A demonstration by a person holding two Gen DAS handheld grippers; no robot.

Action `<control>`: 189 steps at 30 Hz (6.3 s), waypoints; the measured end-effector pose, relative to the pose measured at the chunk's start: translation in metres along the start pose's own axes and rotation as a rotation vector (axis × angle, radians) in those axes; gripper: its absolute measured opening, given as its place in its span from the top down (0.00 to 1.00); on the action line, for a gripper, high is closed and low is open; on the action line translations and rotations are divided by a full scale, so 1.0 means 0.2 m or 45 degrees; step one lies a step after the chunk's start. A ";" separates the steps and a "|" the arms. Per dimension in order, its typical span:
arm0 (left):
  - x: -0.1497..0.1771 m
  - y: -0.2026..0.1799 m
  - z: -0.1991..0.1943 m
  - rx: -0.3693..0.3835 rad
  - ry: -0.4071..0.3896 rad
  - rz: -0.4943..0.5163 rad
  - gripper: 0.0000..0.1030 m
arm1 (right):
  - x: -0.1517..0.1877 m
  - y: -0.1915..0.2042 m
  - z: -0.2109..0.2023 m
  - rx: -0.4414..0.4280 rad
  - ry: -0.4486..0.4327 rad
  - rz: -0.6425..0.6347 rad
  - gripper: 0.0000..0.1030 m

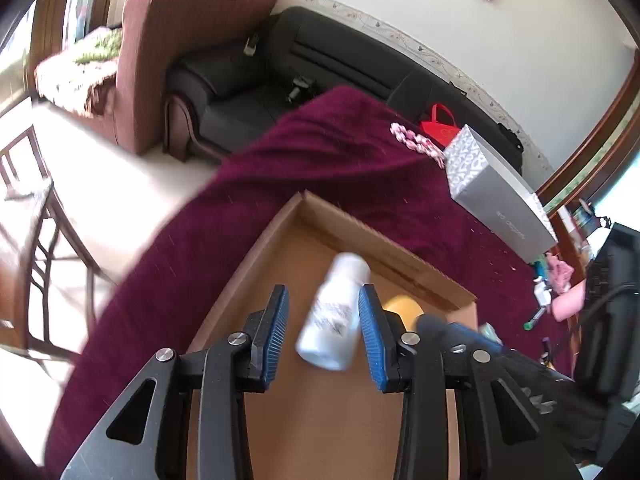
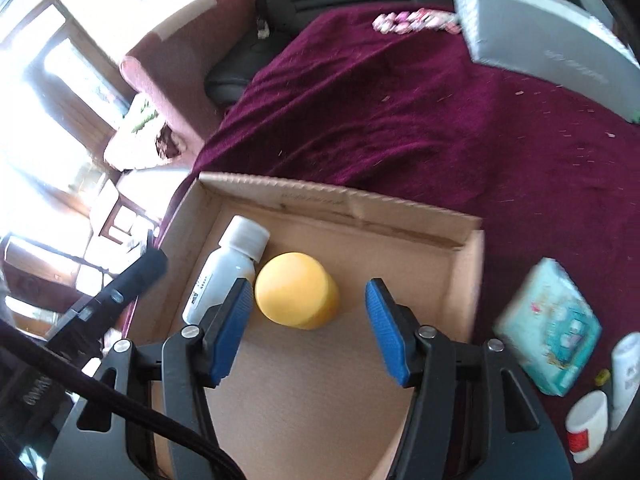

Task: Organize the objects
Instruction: 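Lower the white bottle into the tray with left gripper while right places yellow container, then grasp the white pill bottle with red label using the left gripper, then carry the red-label bottle toward the tray with left gripper while right grasps black marker, then set the red-label bottle in the tray with left gripper while right lays marker there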

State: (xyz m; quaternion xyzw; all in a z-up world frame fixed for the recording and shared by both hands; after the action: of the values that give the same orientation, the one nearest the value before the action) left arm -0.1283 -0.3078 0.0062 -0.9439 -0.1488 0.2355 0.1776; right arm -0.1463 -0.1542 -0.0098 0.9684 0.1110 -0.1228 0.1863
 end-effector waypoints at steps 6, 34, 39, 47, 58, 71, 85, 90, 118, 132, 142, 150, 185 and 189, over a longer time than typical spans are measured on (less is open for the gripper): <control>0.19 -0.07 0.14 -0.040 0.121 0.008 0.69 | 0.12 -0.14 -0.24 -0.035 -0.125 0.050 0.42; 0.60 -0.86 -0.14 0.043 0.079 0.364 0.48 | 0.96 -1.08 -0.81 -0.051 -0.377 0.343 0.28; 0.59 -0.99 0.06 -0.044 0.130 0.323 0.48 | 0.98 -1.19 -0.83 0.101 -0.469 0.306 0.28; 0.67 -1.15 0.34 -0.174 0.193 0.353 0.48 | 0.98 -1.22 -0.82 0.053 -0.520 0.254 0.28; 0.72 -1.27 0.44 -0.297 0.169 0.428 0.48 | 0.99 -1.23 -0.82 -0.072 -0.514 0.276 0.26; 0.73 -1.15 0.44 -0.201 0.258 0.314 0.48 | 0.98 -1.22 -0.79 -0.087 -0.484 0.274 0.24; 1.03 -1.23 0.24 -0.108 0.374 0.926 0.46 | 0.98 -1.23 -0.78 -0.114 -0.468 0.288 0.24; 1.05 -1.21 0.23 -0.200 0.340 1.016 0.46 | 0.98 -1.23 -0.77 -0.105 -0.456 0.287 0.24; 1.06 -1.24 0.16 -0.014 0.216 0.784 0.72 | 0.97 -1.25 -0.70 -0.055 -0.387 0.309 0.24; 1.05 -0.86 -0.14 0.071 0.119 0.561 0.72 | 0.60 -0.91 -0.61 -0.056 -0.067 0.033 0.29; 1.05 -0.74 -0.19 0.149 0.106 0.511 0.72 | 0.51 -0.85 -0.43 0.235 0.092 -0.035 0.35; 1.05 -0.67 -0.23 0.170 0.091 0.489 0.72 | 0.56 -0.90 -0.32 0.457 0.191 -0.005 0.55; 0.50 -0.30 -0.28 -0.242 -0.013 0.434 0.71 | 0.43 -0.04 -0.35 -0.150 0.134 -0.107 0.87; 0.46 -0.28 -0.18 -0.247 0.052 0.439 0.71 | 0.34 -0.02 -0.23 -0.116 0.162 -0.074 0.87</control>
State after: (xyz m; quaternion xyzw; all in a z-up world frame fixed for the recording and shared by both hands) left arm -0.0432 -0.2333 0.0222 -0.9726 -0.0034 0.2279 0.0457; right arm -0.0745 -0.1209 0.0120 0.9612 0.1561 -0.0612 0.2191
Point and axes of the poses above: each gripper's, at about its wrist camera, not at the fingertips, and z roughly the way its jaws point, y to its left, x to its underside, the point moved 5 cm from there along z, roughly the way its jaws point, and after that the axes turned 11 degrees about y, right-handed, at the moved point
